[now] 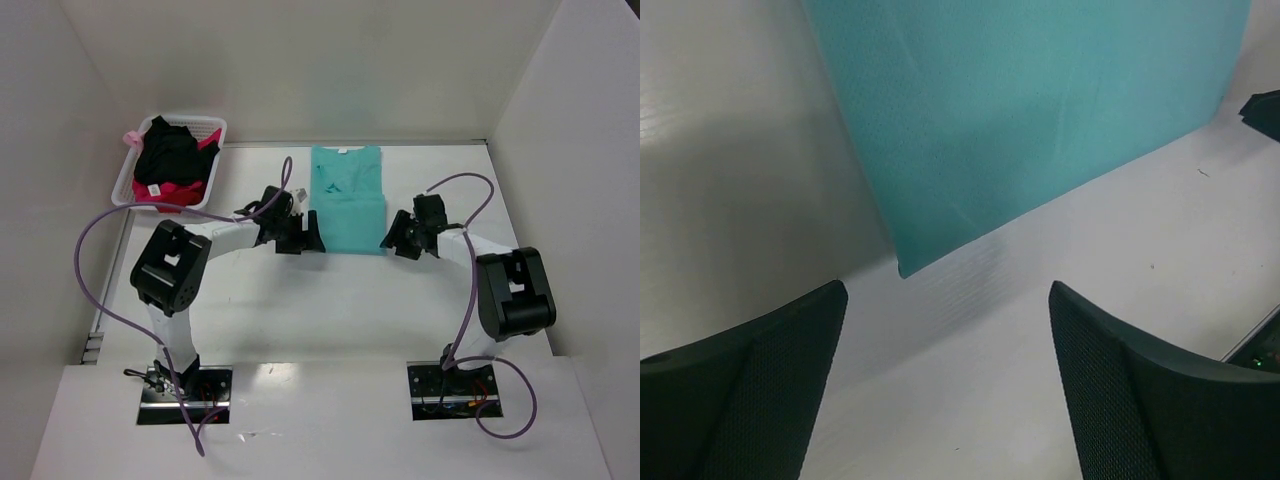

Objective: Fold and stack the t-shirts
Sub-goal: Grab one side of the 2/3 rectangular tshirt with both arms

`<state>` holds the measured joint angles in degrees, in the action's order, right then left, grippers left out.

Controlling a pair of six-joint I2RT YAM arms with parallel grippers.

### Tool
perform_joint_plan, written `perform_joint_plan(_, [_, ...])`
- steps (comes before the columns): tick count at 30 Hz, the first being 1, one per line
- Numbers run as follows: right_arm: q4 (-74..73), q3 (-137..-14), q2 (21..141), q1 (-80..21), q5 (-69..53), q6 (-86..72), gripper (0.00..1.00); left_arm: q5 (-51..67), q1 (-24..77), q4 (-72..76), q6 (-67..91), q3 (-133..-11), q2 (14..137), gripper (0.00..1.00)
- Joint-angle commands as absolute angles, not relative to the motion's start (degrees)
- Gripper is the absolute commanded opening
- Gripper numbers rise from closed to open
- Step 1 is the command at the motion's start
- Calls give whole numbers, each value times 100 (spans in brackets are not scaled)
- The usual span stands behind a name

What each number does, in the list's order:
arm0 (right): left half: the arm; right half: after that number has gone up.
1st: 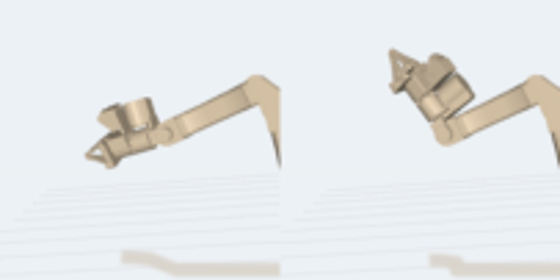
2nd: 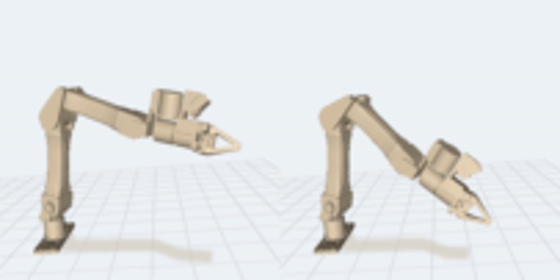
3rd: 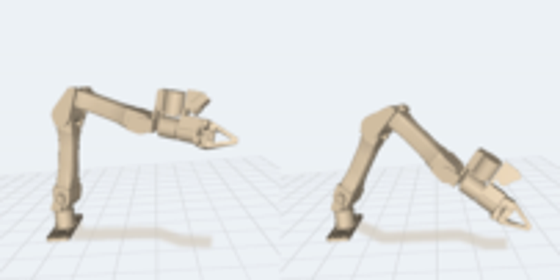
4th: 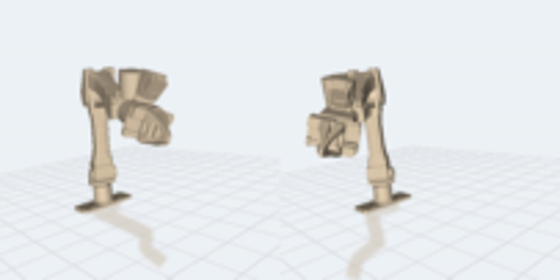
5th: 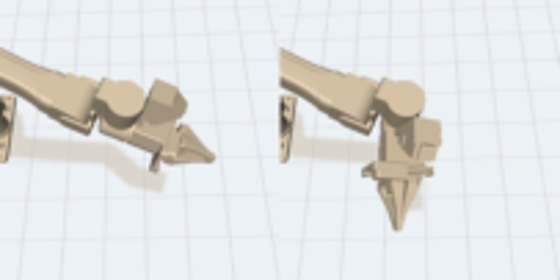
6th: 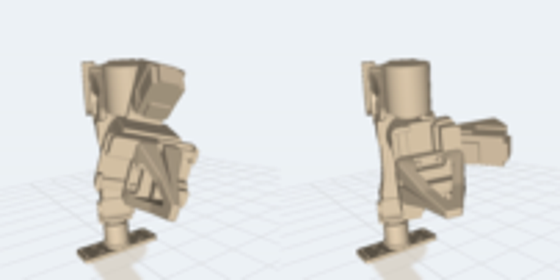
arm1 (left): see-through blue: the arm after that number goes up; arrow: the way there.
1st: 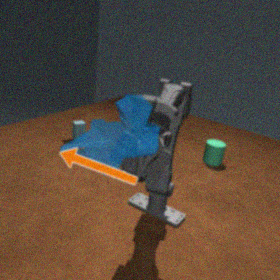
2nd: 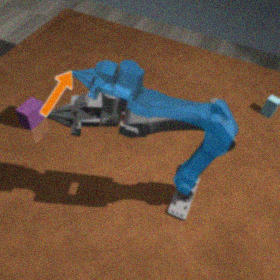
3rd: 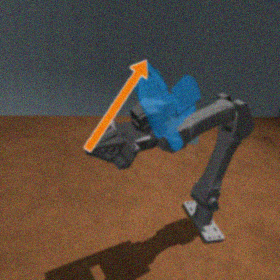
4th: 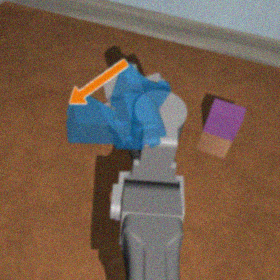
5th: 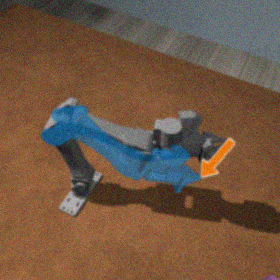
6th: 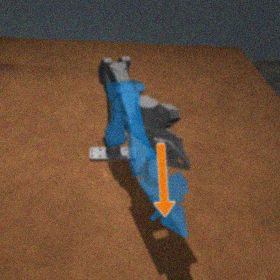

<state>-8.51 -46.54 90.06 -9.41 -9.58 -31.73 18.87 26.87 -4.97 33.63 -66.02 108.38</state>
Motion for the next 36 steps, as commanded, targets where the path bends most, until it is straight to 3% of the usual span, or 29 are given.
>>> perform_joint_plan(1, [-580, -4710, 9254, -993, -1063, -3164, 57, 1723, 2672, -308, 3445, -6794, 11003, 90])
perform_joint_plan(14, [-413, -4816, 9554, -993, -1125, -3111, 57, 1433, 2672, -255, 3717, -6847, 11065, 73])
perform_joint_plan(18, [-466, -4816, 9606, -993, -1187, -3059, 48, 1363, 2672, -255, 3779, -6847, 11118, 71])
perform_joint_plan(26, [-519, -4878, 9720, -1107, -1187, -3059, 42, 1257, 2725, -255, 3779, -7022, 11224, 71])
perform_joint_plan(36, [-519, -4939, 9888, -1160, -1239, -3059, 23, 1257, 2777, -255, 3832, -7075, 11329, 61])
